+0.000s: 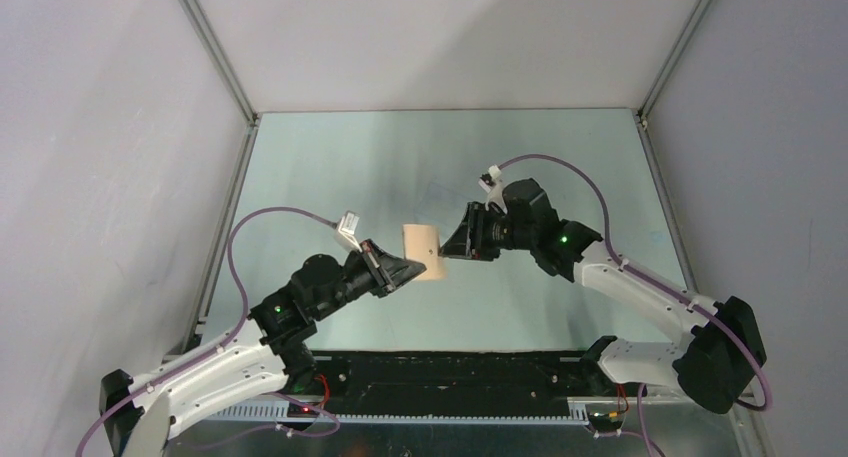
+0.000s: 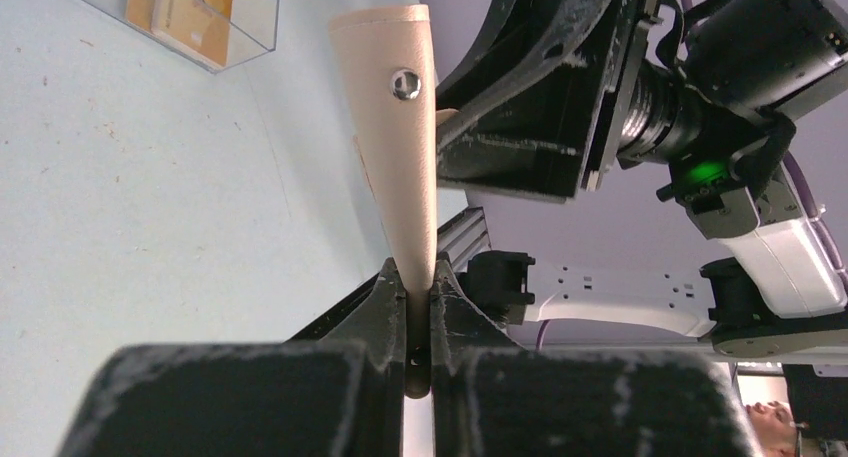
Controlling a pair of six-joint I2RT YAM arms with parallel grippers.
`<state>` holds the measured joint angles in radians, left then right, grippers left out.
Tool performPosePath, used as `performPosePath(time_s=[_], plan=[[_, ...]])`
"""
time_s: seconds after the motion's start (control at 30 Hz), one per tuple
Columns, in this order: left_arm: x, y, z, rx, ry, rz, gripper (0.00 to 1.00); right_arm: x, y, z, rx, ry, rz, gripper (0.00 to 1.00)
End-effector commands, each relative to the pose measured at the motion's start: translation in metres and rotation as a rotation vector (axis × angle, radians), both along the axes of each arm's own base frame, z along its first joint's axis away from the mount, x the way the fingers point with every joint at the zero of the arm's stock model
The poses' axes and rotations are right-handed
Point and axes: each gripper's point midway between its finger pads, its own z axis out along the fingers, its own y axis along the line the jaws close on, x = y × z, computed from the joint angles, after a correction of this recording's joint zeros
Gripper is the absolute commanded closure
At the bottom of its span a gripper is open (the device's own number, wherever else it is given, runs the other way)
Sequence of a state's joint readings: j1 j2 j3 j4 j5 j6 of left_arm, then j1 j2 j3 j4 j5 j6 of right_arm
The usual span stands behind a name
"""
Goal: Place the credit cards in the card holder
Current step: Open the card holder.
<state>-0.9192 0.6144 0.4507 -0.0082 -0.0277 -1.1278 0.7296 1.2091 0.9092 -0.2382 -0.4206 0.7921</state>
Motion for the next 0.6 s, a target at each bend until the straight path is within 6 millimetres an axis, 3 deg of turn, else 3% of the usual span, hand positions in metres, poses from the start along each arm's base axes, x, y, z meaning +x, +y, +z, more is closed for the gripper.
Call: performPosePath(time_s=[0.0,0.17,0.23,0.33,0.47,0.53,0.57], plan=[[-0.002,-0.004,0.034,-0.090,-0.056,-0.022,1.00,0.020,-0.005,0.021,0.024,-0.046,-0.062,0.62],[-0.003,-0.003,0.033,-0.092,-0.056,-0.021,1.00,0.022,-0.005,0.022,0.041,-0.041,-0.045,0.71],[-0.003,-0.002,0.033,-0.092,-0.058,-0.018,1.00,0.022,-0.004,0.021,0.041,-0.035,-0.039,0.78],[-0.003,-0.002,0.031,-0.093,-0.055,-0.016,1.00,0.020,-0.003,0.021,0.041,-0.037,-0.027,0.97],[-0.001,0.000,0.024,-0.083,-0.046,-0.002,0.96,0.016,-0.005,0.029,0.059,-0.064,-0.004,1.00],[0.000,0.001,0.021,-0.065,-0.060,0.003,0.66,0.013,-0.006,0.037,0.077,-0.092,0.018,1.00],[0.001,0.002,0.018,-0.047,-0.059,0.011,0.34,0.012,-0.007,0.042,0.088,-0.107,0.027,1.00]])
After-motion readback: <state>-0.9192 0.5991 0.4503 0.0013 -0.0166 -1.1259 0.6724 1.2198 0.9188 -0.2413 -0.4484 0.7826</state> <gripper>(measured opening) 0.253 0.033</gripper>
